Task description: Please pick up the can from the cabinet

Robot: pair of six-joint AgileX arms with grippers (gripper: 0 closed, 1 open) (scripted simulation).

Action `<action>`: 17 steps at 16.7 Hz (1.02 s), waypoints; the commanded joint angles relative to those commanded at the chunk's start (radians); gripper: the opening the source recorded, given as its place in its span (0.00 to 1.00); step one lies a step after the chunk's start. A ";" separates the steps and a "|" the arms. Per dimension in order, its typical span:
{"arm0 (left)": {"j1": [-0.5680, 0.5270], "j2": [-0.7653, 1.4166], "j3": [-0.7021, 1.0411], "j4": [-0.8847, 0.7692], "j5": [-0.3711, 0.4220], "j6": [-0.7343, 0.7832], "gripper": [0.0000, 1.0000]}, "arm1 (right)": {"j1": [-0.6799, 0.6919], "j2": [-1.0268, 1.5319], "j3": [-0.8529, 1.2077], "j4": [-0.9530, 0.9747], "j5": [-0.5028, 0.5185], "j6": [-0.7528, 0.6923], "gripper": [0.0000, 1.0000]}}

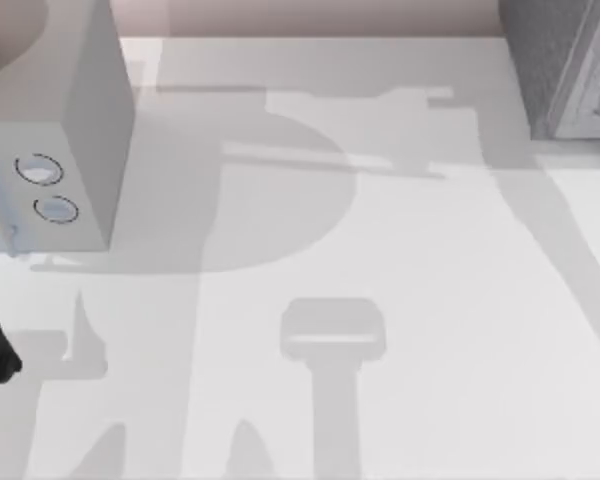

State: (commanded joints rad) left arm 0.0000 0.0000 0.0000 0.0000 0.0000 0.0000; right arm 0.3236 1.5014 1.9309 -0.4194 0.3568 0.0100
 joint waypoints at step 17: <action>0.000 0.000 0.000 0.000 0.000 0.000 1.00 | 0.067 -0.378 -0.244 -0.106 0.056 0.001 0.00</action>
State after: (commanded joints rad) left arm 0.0000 0.0000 0.0000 0.0000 0.0000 0.0000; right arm 0.3903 1.1232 1.6866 -0.5258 0.4128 0.0106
